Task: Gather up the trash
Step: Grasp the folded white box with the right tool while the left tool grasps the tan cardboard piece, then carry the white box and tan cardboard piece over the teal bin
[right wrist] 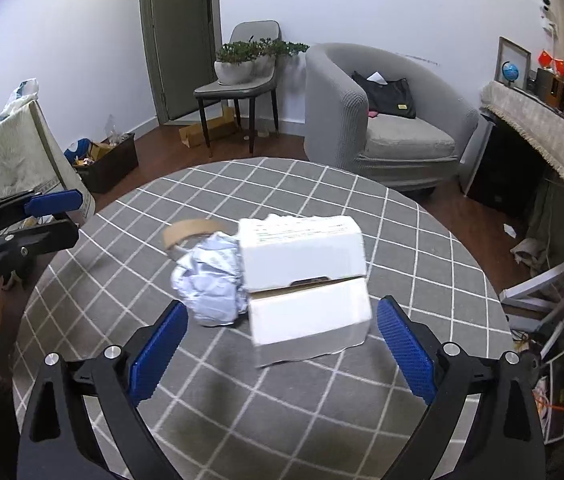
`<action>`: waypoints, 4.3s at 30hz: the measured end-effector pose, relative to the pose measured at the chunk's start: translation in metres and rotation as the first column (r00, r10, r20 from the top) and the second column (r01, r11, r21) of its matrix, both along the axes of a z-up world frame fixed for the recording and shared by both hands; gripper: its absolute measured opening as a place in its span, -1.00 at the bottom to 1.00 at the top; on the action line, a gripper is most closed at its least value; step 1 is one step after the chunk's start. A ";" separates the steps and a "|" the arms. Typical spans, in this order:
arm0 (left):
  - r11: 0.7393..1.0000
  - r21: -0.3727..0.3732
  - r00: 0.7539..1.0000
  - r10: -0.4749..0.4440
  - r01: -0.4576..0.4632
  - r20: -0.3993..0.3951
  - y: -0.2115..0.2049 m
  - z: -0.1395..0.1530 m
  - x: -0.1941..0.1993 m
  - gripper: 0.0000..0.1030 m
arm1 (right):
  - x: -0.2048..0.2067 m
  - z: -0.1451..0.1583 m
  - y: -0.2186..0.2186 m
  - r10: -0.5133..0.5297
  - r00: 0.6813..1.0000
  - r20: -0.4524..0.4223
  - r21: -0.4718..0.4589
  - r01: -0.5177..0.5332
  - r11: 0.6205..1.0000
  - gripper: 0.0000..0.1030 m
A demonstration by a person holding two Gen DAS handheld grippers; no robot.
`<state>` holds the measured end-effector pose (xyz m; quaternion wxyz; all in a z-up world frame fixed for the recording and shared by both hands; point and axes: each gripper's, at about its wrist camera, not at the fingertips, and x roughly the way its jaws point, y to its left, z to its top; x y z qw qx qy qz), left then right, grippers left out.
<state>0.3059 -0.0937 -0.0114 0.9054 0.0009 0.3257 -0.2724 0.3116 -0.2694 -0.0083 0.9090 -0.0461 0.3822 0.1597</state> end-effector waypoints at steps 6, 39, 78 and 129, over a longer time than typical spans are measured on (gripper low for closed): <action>0.999 0.013 0.999 -0.029 0.030 -0.026 -0.017 -0.013 0.020 0.32 | 0.014 -0.007 -0.008 0.032 0.999 -0.037 0.036 -0.031 0.999 0.90; 0.997 0.039 0.996 -0.068 0.070 -0.056 -0.049 -0.024 0.035 -0.55 | 0.042 -0.028 -0.021 0.060 0.992 -0.109 0.086 -0.051 0.995 0.46; 0.997 0.032 0.998 0.068 -0.068 -0.002 0.043 0.005 -0.058 -0.55 | -0.039 0.020 0.048 0.042 0.998 0.049 0.159 -0.049 0.986 0.46; 0.937 0.144 0.912 0.343 -0.317 -0.224 0.219 -0.087 -0.109 -0.55 | -0.100 0.005 0.248 0.235 0.971 0.046 0.211 -0.239 0.948 0.46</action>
